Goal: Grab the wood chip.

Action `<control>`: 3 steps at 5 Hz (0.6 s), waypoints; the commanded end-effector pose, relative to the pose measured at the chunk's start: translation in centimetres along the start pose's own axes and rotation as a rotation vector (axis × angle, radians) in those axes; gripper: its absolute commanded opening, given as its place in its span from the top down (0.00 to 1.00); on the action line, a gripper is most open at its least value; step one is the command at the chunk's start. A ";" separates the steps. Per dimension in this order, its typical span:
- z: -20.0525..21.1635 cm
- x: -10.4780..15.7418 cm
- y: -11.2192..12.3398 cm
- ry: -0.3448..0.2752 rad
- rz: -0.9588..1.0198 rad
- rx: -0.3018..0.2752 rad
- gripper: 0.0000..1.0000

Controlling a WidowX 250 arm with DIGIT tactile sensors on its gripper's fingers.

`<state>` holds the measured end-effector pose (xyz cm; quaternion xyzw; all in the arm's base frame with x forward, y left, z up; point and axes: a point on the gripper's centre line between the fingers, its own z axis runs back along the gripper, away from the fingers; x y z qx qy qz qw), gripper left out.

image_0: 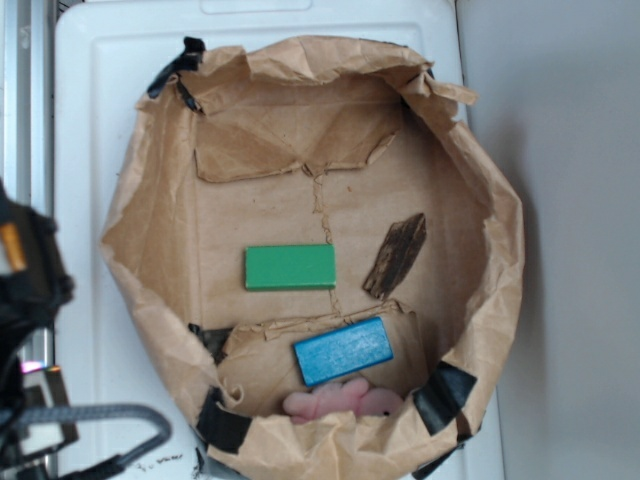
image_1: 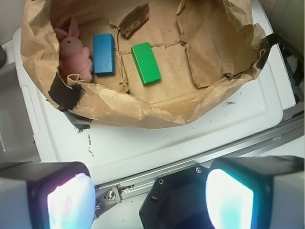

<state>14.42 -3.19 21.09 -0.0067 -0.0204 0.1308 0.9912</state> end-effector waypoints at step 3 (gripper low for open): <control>-5.8 10.2 -4.2 -0.173 0.174 -0.149 0.00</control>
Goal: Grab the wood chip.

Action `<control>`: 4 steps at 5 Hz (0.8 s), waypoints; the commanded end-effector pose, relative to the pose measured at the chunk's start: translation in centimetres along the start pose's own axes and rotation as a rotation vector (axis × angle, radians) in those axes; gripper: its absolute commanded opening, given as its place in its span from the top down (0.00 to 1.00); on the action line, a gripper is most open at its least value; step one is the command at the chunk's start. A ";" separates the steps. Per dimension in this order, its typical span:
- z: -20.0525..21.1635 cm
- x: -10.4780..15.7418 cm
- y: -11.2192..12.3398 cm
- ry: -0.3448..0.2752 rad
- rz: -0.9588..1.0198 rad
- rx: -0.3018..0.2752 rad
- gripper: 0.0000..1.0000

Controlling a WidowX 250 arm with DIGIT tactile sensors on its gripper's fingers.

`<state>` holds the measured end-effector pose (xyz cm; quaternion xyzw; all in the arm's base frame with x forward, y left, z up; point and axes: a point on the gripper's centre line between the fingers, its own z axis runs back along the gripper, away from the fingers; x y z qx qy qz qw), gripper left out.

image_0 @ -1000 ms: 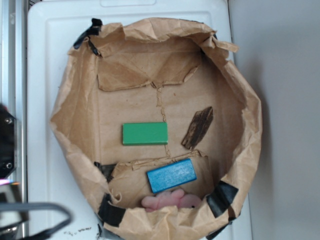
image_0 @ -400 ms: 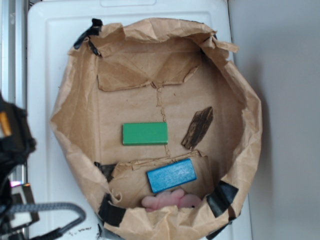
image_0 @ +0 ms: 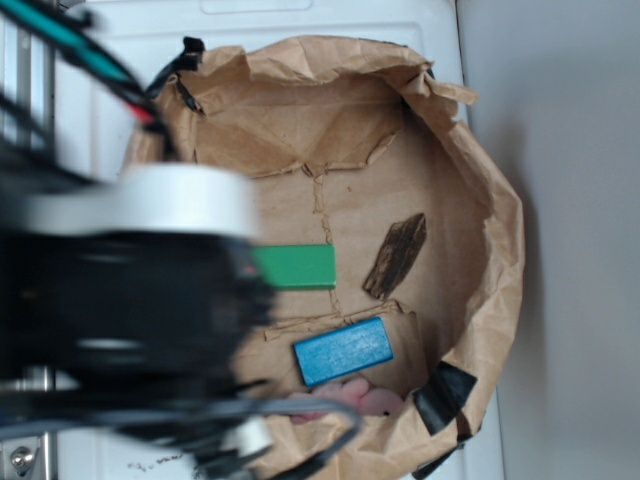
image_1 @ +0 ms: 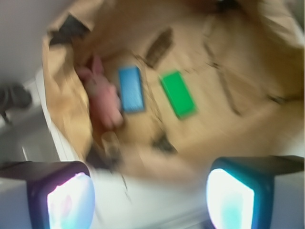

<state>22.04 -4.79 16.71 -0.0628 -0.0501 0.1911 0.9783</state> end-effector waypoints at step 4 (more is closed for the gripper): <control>-5.5 8.7 2.8 -0.192 0.212 0.010 0.00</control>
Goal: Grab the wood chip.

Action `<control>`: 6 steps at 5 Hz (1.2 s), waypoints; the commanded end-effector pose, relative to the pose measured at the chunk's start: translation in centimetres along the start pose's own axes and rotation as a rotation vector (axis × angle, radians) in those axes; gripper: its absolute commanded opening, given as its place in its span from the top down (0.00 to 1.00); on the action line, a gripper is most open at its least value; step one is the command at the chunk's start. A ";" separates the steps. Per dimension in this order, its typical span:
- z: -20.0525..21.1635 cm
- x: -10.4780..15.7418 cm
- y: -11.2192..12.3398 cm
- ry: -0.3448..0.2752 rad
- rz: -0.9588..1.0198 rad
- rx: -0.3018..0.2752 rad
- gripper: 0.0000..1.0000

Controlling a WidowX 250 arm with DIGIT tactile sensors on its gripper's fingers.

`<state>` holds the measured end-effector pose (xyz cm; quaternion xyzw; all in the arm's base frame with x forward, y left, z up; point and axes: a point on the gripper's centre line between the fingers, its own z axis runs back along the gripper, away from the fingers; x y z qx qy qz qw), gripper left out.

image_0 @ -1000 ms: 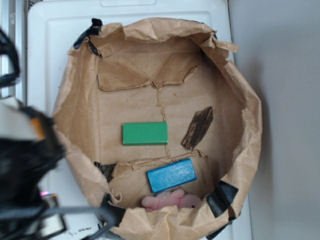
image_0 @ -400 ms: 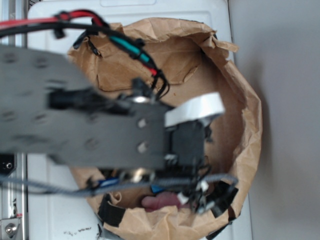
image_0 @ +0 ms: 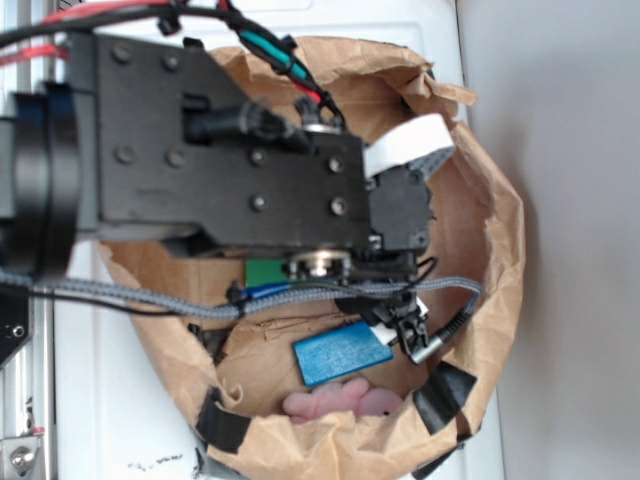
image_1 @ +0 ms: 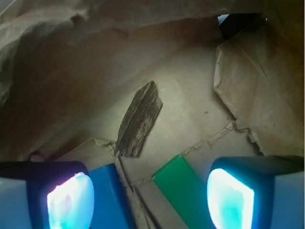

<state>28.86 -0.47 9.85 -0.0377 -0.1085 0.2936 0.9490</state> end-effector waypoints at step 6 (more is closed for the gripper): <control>-0.4 6.1 0.5 -0.017 0.187 -0.002 0.00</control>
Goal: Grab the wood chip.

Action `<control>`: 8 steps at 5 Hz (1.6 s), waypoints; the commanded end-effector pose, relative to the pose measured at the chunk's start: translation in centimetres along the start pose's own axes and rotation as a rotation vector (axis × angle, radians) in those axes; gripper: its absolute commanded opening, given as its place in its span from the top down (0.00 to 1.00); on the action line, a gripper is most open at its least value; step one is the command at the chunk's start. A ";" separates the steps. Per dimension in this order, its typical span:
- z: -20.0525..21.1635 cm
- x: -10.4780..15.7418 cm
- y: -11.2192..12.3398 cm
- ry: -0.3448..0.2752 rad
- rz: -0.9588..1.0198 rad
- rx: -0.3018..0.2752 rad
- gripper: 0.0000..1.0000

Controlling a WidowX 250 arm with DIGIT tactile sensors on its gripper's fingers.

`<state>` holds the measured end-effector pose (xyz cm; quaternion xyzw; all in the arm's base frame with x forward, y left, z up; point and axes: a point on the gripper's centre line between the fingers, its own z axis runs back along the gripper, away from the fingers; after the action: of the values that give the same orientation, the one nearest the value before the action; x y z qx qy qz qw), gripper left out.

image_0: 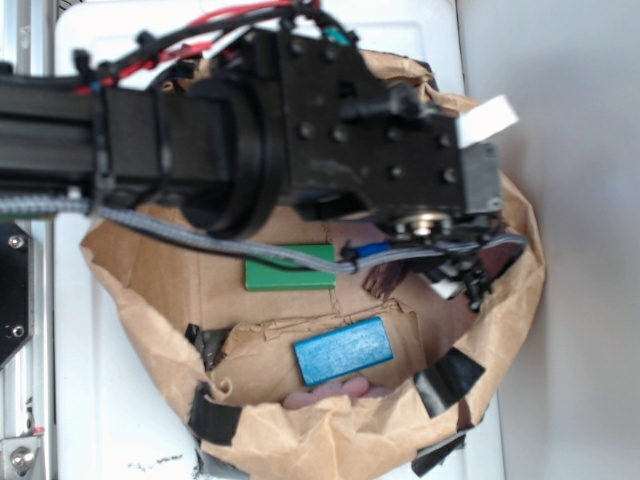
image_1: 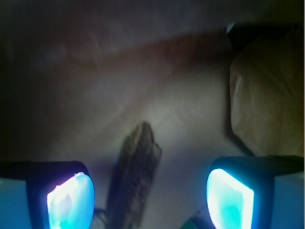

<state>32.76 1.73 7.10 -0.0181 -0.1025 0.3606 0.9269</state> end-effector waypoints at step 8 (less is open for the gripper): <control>4.5 0.1 0.6 0.054 -0.014 -0.055 1.00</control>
<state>30.73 0.82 9.02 -0.0404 -0.0472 0.3453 0.9364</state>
